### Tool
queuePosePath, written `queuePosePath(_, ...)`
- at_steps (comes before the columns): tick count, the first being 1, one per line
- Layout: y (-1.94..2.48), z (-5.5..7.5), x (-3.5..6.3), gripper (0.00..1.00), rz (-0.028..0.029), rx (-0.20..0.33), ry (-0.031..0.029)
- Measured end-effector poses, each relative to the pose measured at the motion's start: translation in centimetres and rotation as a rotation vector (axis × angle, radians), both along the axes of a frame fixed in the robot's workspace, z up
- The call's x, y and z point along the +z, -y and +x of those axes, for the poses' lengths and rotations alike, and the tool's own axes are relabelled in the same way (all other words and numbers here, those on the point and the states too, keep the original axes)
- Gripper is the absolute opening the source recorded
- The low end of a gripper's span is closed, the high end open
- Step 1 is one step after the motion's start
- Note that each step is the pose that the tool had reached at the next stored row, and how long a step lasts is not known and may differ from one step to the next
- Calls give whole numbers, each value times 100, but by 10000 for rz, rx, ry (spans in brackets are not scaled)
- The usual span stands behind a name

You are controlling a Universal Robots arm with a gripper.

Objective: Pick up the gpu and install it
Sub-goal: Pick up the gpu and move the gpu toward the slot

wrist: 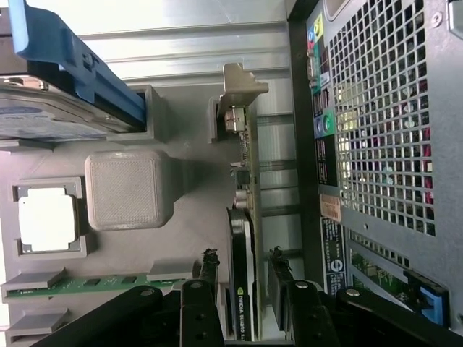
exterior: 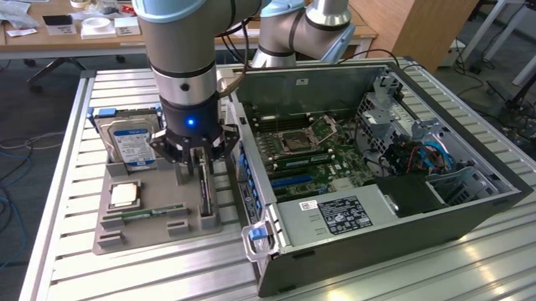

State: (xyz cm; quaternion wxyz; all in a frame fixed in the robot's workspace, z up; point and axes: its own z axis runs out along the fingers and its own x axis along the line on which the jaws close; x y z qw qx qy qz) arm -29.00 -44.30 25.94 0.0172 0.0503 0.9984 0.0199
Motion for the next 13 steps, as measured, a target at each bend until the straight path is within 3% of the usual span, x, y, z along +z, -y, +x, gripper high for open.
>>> queuePosePath(13, 0, 0, -39, 42, 2, 0, 1)
